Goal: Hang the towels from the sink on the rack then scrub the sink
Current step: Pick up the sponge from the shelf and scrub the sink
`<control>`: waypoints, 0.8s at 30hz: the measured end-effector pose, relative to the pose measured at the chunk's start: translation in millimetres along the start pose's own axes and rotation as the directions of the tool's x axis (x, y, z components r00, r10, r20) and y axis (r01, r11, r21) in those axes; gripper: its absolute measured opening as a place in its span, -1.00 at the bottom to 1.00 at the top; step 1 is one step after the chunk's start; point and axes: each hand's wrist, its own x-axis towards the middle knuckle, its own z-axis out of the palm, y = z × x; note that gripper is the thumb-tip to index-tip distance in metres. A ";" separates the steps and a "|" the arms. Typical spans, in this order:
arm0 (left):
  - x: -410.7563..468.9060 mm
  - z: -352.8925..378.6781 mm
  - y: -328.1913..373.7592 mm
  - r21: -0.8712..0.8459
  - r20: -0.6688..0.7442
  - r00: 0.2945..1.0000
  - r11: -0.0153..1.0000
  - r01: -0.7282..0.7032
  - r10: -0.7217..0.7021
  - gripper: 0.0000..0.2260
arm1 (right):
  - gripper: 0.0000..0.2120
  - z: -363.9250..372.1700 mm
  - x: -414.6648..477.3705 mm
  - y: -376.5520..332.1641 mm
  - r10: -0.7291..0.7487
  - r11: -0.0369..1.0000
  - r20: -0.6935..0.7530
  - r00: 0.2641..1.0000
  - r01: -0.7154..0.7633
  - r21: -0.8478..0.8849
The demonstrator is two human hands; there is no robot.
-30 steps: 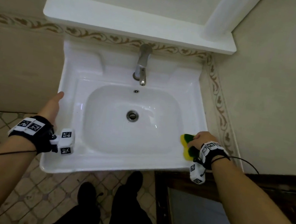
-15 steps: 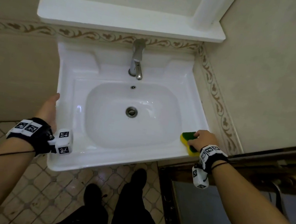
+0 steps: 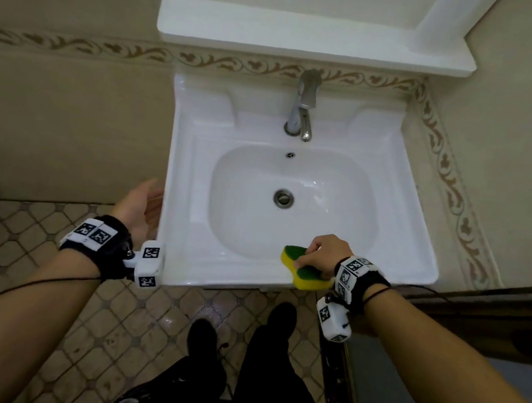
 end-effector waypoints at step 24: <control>-17.1 -73.5 1.0 -0.031 0.018 0.999 0.999 0.044 -0.043 -0.62 | -0.32 122.4 3.5 -172.0 -0.128 0.960 0.114 0.985 0.095 0.264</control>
